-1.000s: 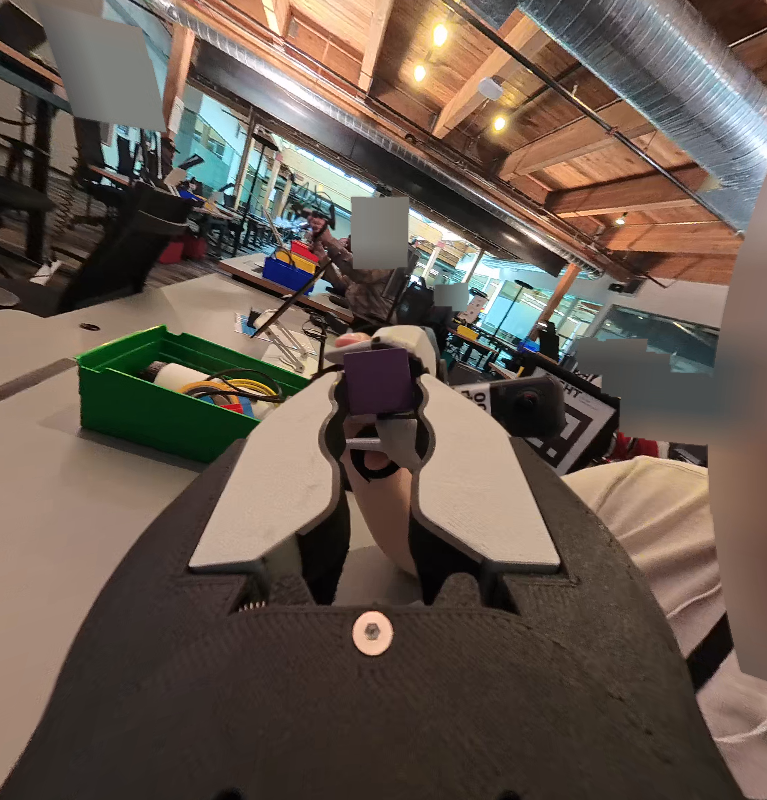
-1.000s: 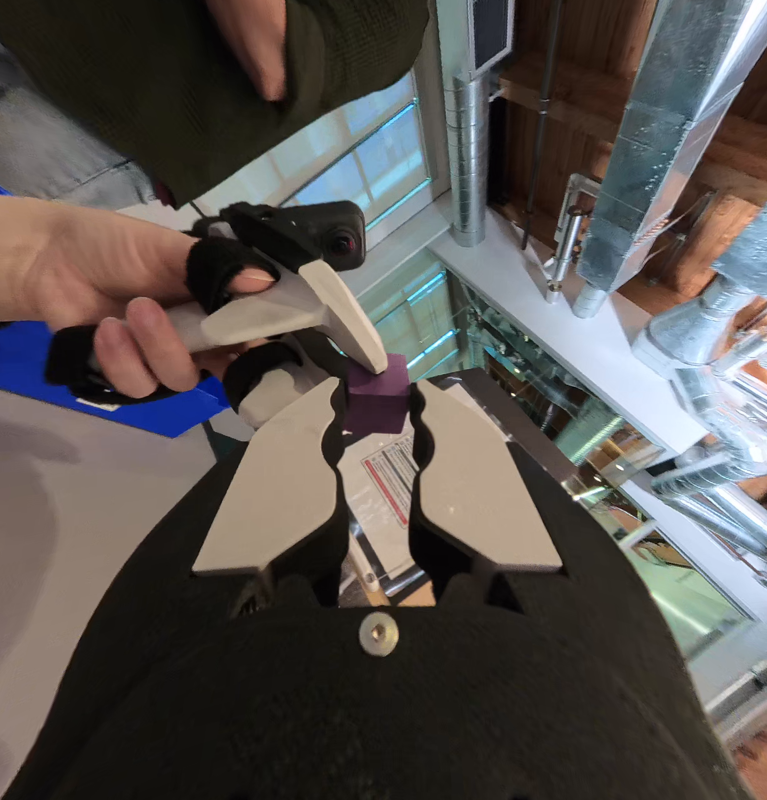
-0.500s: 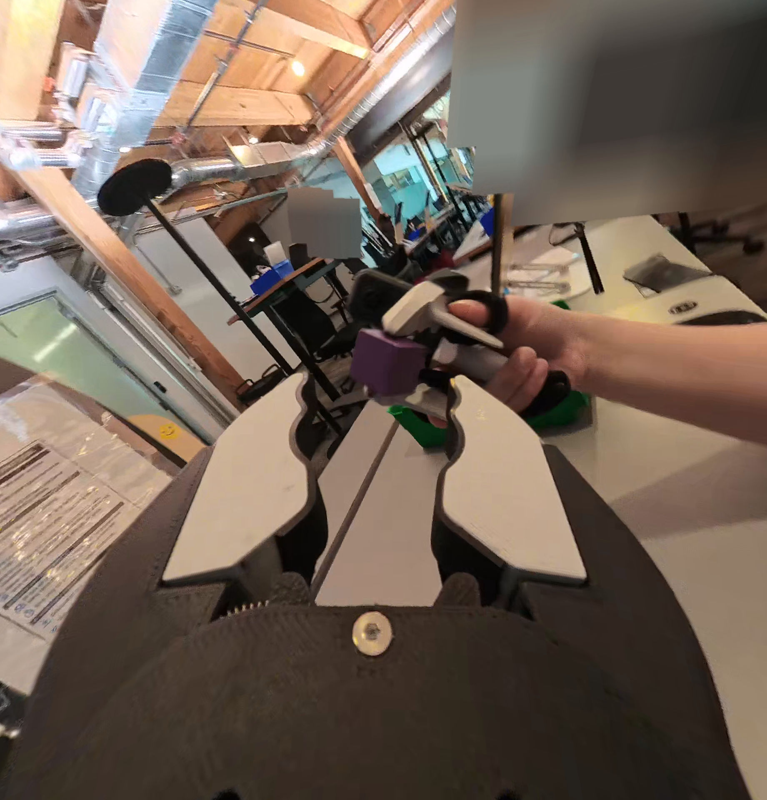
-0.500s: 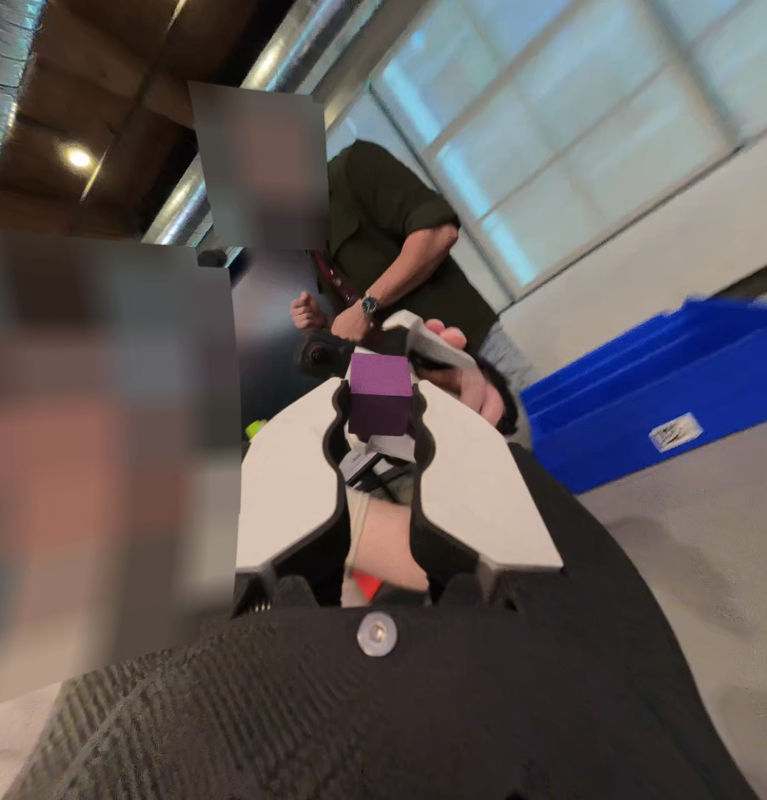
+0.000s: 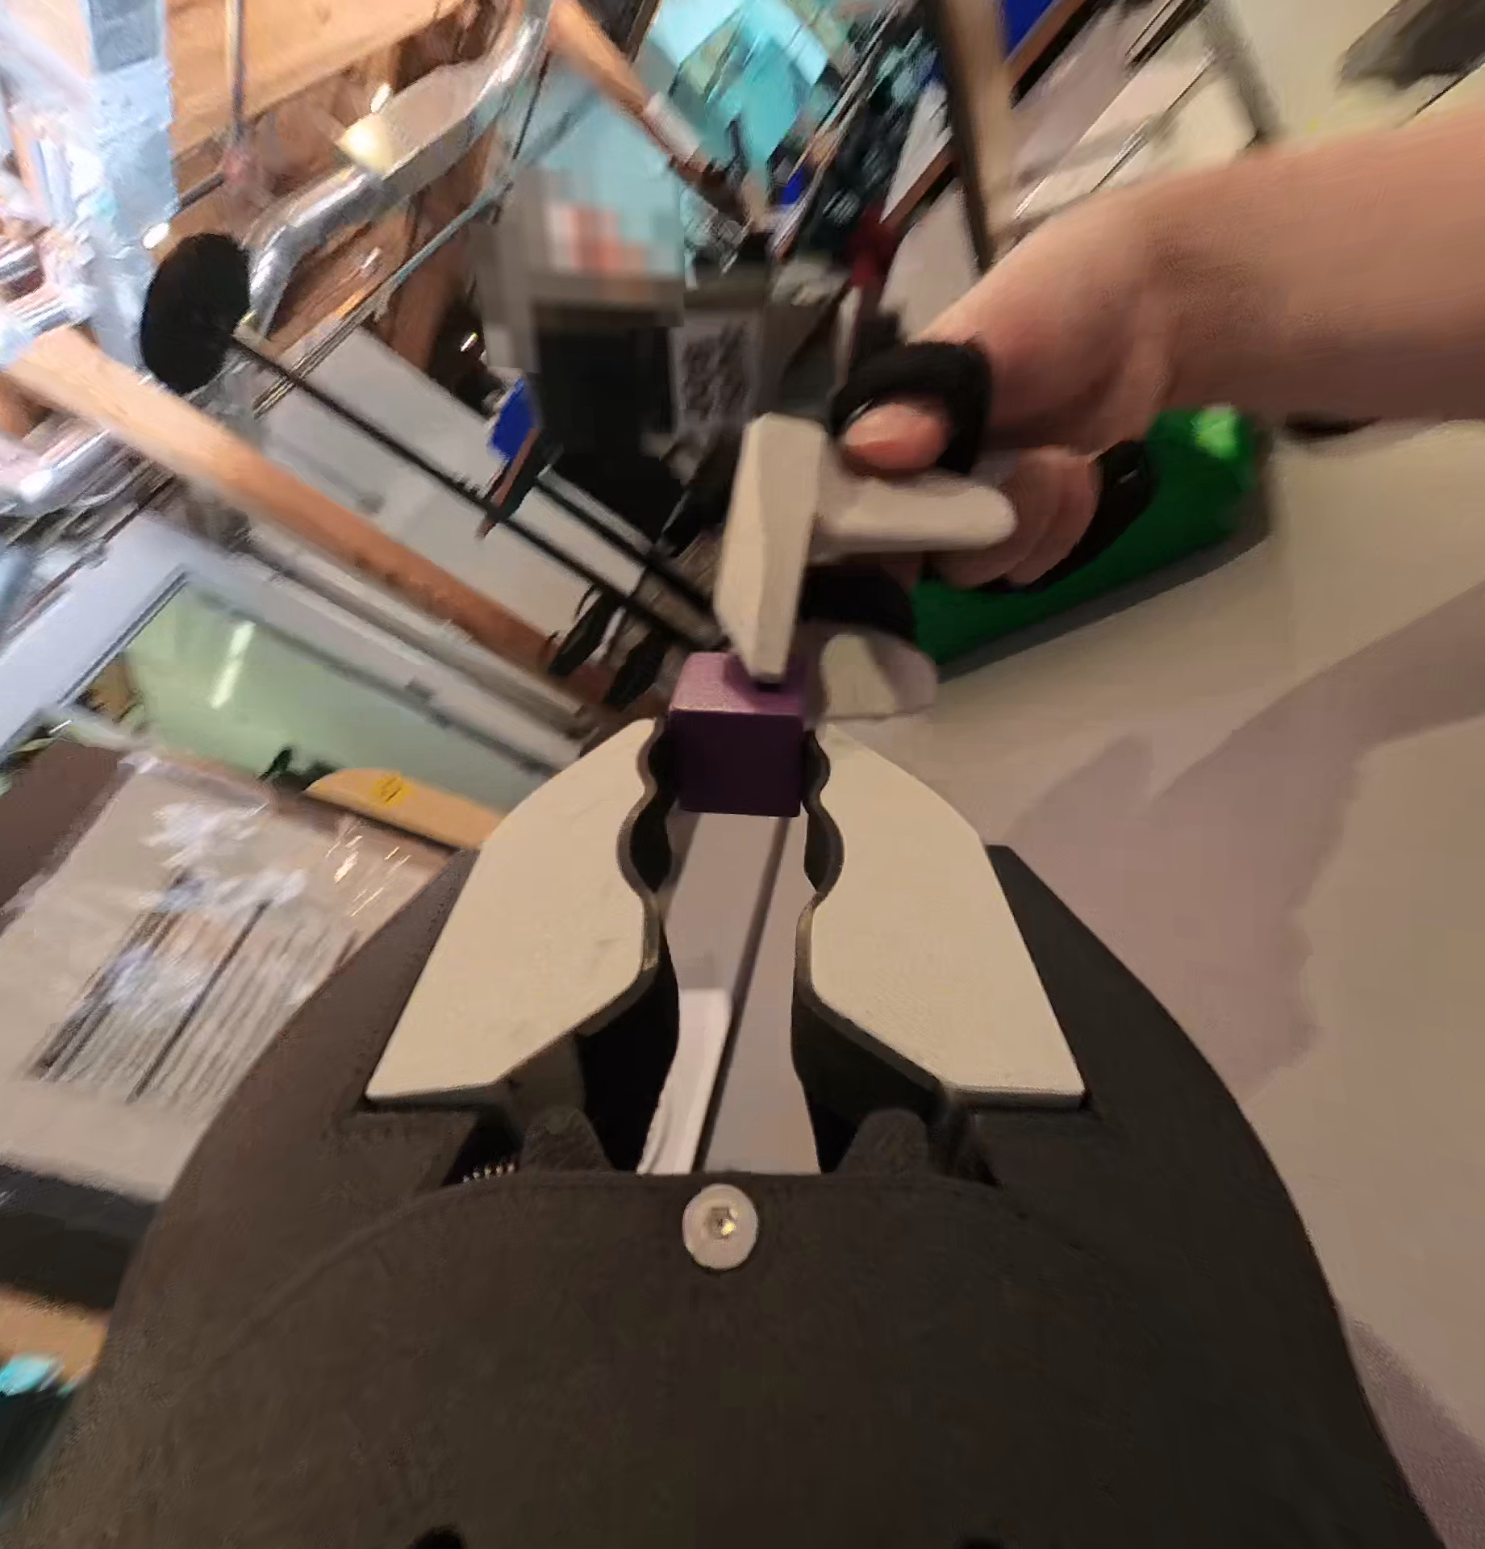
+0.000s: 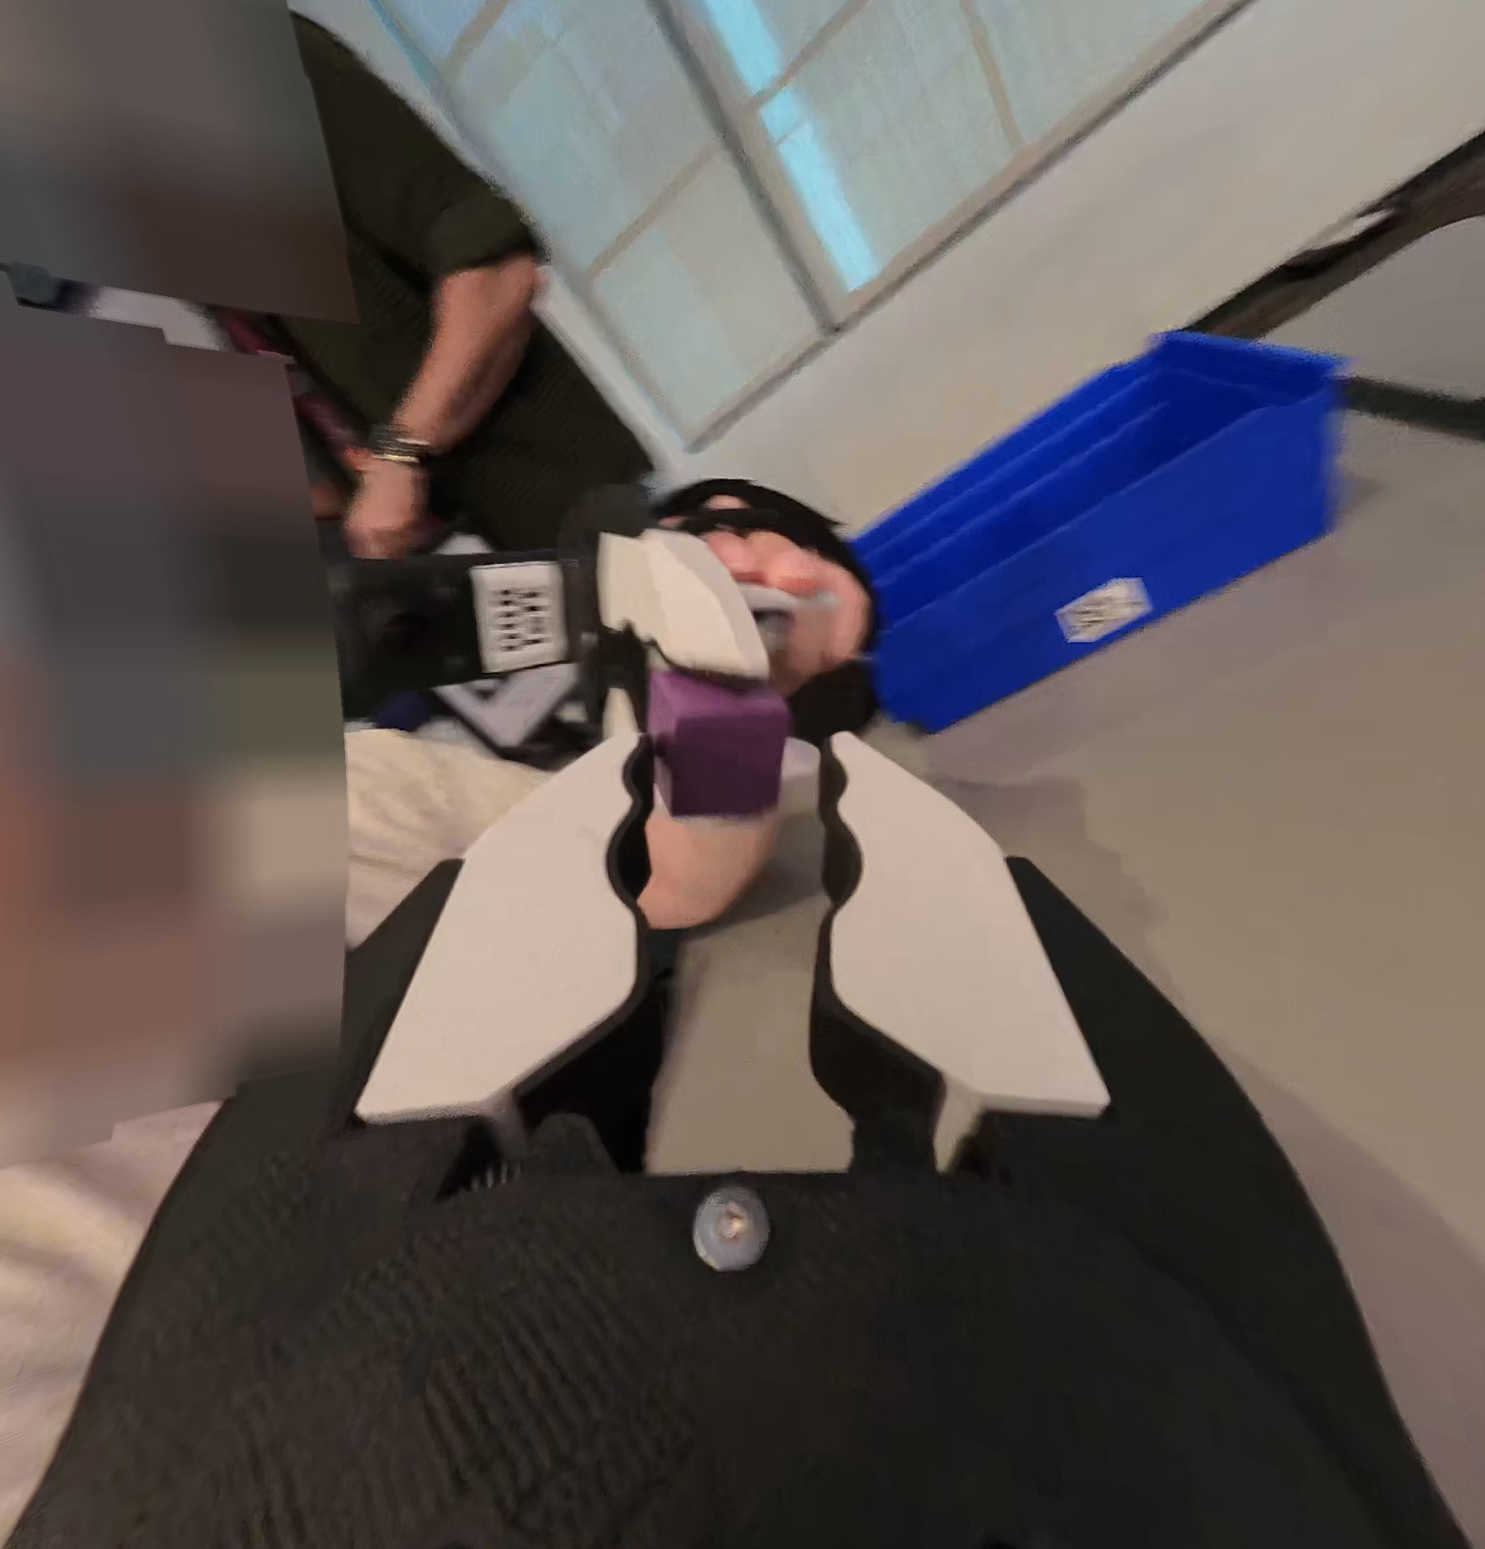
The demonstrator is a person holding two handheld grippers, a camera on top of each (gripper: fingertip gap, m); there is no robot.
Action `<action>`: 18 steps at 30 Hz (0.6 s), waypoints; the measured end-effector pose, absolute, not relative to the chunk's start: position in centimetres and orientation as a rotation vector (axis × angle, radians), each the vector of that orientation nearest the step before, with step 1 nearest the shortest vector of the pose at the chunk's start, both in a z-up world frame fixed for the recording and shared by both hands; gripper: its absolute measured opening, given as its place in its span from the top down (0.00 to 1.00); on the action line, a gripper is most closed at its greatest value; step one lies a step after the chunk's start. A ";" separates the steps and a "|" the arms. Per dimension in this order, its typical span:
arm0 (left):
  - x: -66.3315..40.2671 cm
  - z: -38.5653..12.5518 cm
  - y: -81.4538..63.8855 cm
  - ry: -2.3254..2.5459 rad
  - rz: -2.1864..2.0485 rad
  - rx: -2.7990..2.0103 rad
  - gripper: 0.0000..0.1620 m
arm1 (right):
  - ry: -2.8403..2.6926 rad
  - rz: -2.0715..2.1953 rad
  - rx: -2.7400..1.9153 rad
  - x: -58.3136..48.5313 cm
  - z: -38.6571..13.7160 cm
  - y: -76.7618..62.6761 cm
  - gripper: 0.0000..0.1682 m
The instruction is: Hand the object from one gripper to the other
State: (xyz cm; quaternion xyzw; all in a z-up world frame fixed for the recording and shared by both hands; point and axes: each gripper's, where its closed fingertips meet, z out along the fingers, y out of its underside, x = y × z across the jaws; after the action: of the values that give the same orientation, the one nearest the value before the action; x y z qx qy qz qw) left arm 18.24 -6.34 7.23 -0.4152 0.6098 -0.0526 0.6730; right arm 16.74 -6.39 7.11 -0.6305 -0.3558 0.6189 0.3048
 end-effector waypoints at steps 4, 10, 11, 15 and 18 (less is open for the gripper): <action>16.0 7.5 -1.9 1.266 0.305 -0.999 0.83 | -0.864 0.872 -1.621 18.4 7.6 -1.7 0.66; 15.7 7.8 -0.4 1.196 0.537 -0.993 0.83 | -0.888 0.355 -1.465 16.7 9.7 -2.4 0.67; 15.8 7.7 -0.5 1.201 0.545 -0.989 0.83 | -0.870 0.353 -1.475 16.4 9.6 -2.3 0.68; 16.4 7.4 -0.9 1.220 0.561 -0.981 0.83 | -0.839 0.402 -1.554 15.5 8.0 -1.6 0.75; 16.8 7.5 -1.2 1.205 0.477 -0.998 0.83 | -0.841 0.446 -1.565 15.9 7.9 -1.3 0.82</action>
State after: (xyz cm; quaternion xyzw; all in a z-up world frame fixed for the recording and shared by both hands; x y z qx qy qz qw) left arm 16.76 -1.24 7.48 -0.4450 0.5376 0.2128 0.6839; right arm 15.90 -1.35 7.86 -0.6775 -0.3642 0.1930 0.6092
